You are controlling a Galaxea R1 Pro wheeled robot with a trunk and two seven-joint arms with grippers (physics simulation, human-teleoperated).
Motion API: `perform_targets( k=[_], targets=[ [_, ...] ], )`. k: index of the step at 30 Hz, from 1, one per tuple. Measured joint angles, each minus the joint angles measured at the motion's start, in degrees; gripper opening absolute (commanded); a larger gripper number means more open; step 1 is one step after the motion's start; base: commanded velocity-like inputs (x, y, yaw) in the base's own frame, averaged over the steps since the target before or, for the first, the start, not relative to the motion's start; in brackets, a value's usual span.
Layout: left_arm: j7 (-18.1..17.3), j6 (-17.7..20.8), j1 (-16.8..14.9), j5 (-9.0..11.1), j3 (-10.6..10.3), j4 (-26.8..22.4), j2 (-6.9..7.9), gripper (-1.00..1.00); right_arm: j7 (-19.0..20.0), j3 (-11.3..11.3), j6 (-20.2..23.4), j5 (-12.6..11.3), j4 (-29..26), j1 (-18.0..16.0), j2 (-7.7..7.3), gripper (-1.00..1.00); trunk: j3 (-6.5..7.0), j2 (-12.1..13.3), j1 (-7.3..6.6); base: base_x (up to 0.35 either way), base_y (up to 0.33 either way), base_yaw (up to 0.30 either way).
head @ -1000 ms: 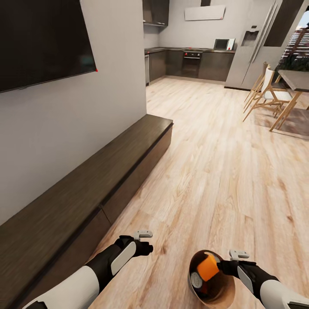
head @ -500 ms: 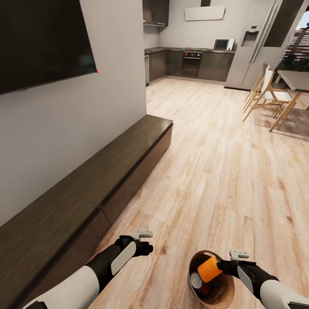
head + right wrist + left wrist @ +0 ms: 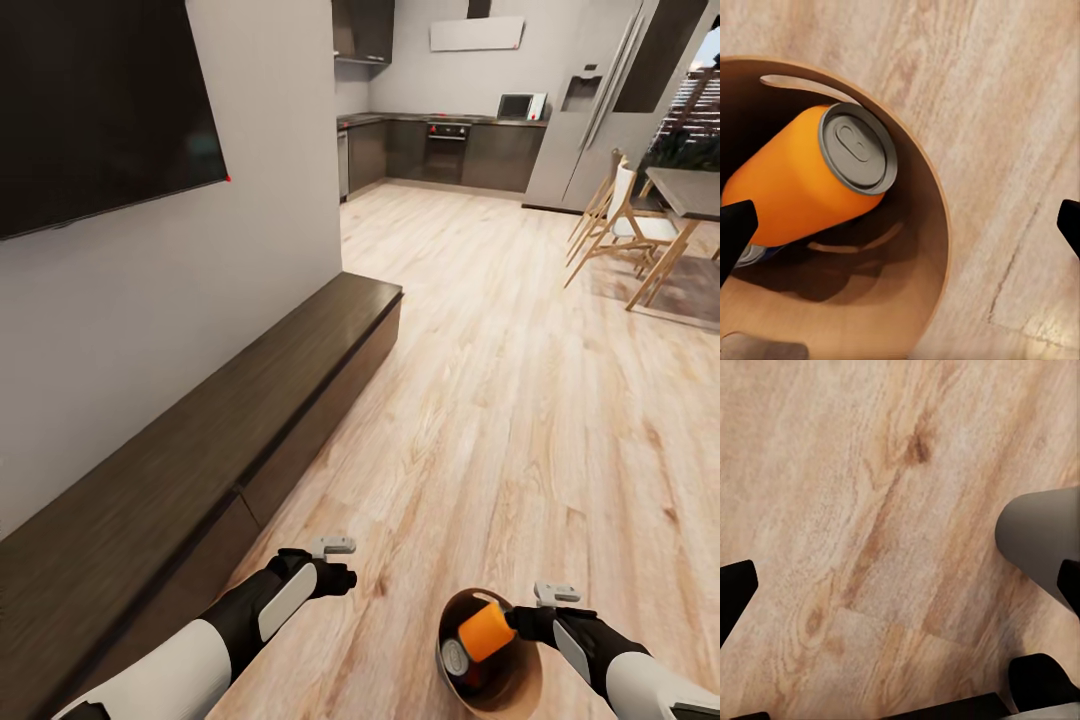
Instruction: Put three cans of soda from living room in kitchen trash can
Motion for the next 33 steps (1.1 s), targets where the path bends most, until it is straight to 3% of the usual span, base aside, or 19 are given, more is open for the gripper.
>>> perform_targets(
  k=[33],
  targets=[
    [0.2, 0.0, 0.0, 0.0, 0.0, 0.3, -0.03, 1.0, 0.0, 0.0, 0.0, 0.0, 0.0, 0.0, 0.0, 1.0, 5.92, 13.2, -7.25, 0.0, 0.0, 0.0]
  ],
)
